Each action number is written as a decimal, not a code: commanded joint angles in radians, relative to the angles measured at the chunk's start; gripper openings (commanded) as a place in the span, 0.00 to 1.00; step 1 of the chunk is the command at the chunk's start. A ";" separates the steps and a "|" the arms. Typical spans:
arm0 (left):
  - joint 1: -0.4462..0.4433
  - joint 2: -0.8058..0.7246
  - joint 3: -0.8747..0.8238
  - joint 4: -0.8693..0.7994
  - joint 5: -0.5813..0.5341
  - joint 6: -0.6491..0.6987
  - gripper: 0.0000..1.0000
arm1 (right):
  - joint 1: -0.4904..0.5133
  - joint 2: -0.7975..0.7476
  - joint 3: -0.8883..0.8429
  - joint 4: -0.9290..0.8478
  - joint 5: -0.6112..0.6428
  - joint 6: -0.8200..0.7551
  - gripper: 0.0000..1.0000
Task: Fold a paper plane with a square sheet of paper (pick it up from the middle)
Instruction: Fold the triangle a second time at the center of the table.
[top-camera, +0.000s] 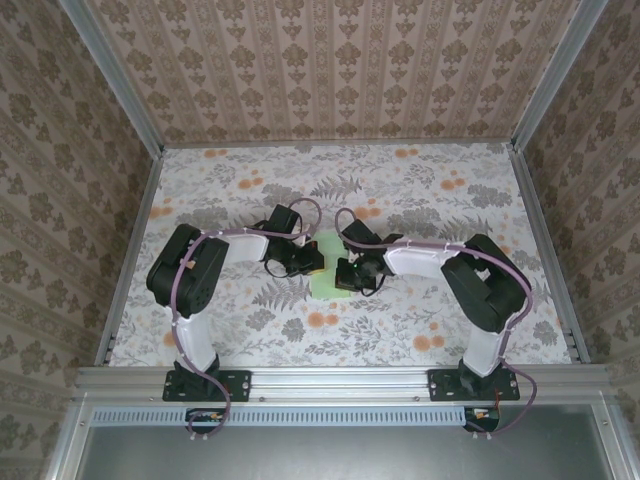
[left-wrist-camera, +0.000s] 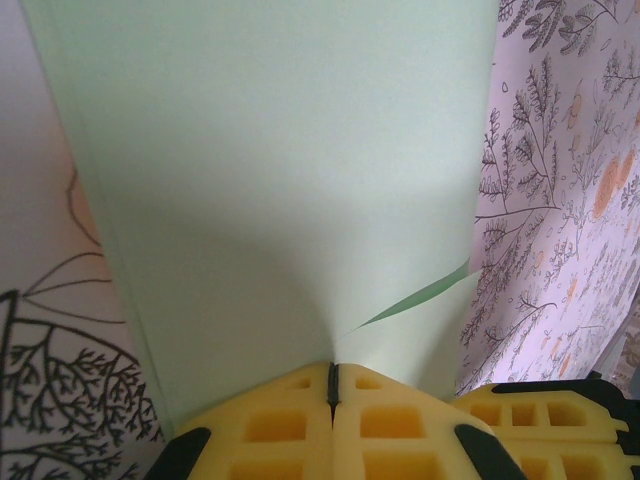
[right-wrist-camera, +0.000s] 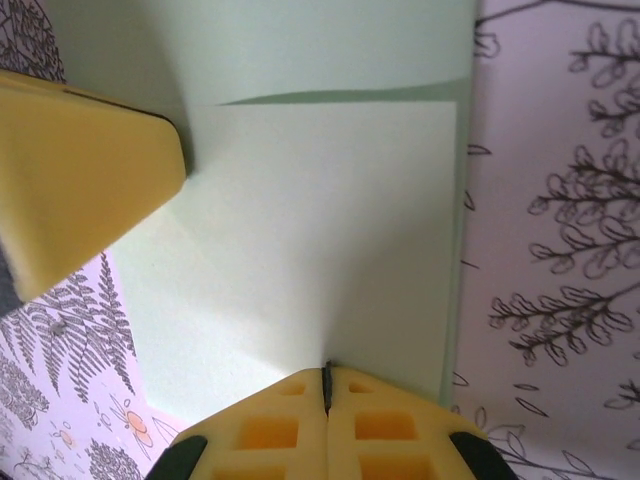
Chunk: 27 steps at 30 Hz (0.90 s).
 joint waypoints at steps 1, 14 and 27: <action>-0.002 0.085 -0.062 -0.153 -0.157 0.000 0.00 | -0.013 -0.036 -0.078 -0.117 0.000 -0.013 0.00; -0.002 0.080 -0.064 -0.141 -0.148 -0.003 0.00 | -0.028 -0.212 -0.103 0.058 -0.108 -0.021 0.00; -0.004 0.075 -0.068 -0.140 -0.150 -0.011 0.00 | -0.022 0.076 0.089 0.057 -0.142 -0.044 0.00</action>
